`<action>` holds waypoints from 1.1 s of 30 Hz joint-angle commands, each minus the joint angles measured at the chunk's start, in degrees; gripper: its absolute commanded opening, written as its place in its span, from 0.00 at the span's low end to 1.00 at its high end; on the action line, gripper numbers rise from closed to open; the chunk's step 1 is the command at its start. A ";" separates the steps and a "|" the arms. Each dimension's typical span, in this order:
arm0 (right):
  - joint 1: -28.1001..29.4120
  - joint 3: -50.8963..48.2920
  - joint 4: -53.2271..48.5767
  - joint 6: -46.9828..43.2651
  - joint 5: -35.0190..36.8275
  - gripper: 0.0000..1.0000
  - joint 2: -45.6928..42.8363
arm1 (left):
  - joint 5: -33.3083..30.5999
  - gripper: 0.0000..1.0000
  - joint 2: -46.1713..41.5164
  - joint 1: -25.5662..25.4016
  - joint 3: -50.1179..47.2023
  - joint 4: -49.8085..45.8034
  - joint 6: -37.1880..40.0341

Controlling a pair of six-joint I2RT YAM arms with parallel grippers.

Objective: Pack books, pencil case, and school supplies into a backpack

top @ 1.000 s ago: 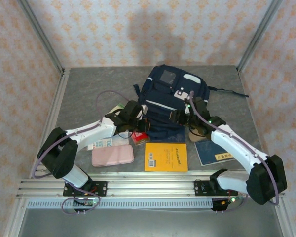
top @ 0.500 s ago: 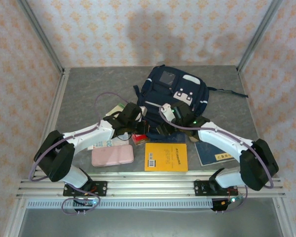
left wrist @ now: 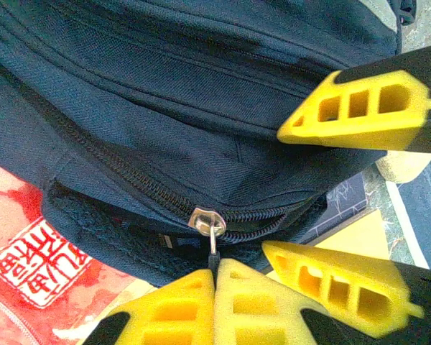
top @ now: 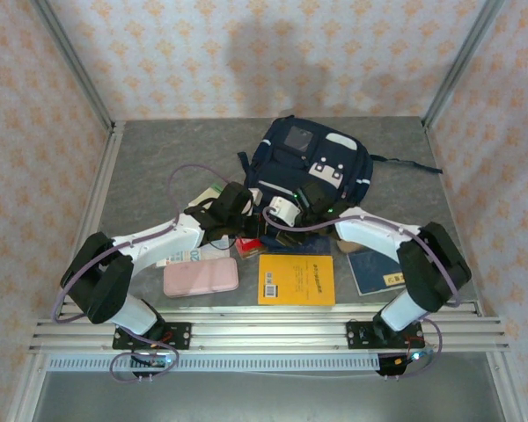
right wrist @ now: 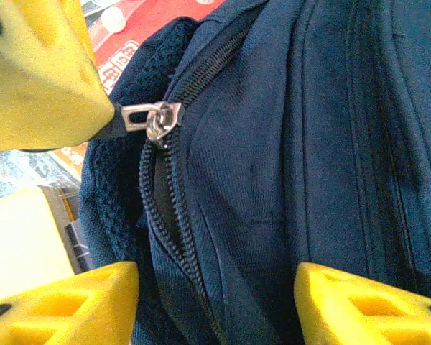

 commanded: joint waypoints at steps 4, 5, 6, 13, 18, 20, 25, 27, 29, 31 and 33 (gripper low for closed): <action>0.05 1.05 2.45 -3.66 5.22 0.00 1.67 | -2.19 0.00 -2.17 -0.08 0.88 -1.15 -0.30; 0.05 0.49 2.67 -3.80 5.34 0.00 0.70 | -2.81 0.00 -2.02 0.24 1.10 -1.74 -0.20; 0.05 -0.46 3.44 -3.84 5.43 0.00 -0.77 | -3.39 0.00 -1.91 0.67 1.31 -2.55 0.02; 0.05 -5.01 5.22 -3.49 6.98 0.00 -7.60 | -7.74 0.00 -0.40 2.04 4.08 -7.26 2.91; 0.00 -6.03 5.05 -3.76 6.64 0.00 -8.78 | -1.31 0.00 0.74 2.13 4.20 -3.89 2.52; -0.04 -6.00 5.34 -3.51 5.71 0.00 -8.74 | 1.89 0.00 1.42 2.14 4.01 -2.43 2.55; -0.04 -6.03 5.59 -2.98 5.36 0.00 -8.79 | 2.53 0.01 2.06 2.14 3.90 -2.89 2.30; -0.04 -6.27 5.95 -2.67 5.04 0.00 -9.38 | 1.37 0.14 0.71 2.14 3.07 -2.19 1.75; -0.03 -6.44 6.36 -2.12 4.51 0.00 -9.86 | 1.59 0.26 -0.25 2.12 2.69 -1.30 0.96; -0.04 -6.39 6.57 -1.67 4.07 0.00 -10.14 | 2.72 0.33 -0.89 2.06 1.85 0.55 -0.21; -0.04 -6.21 6.70 -1.24 3.87 0.00 -10.22 | 3.50 0.38 -1.20 1.85 1.21 2.55 -2.97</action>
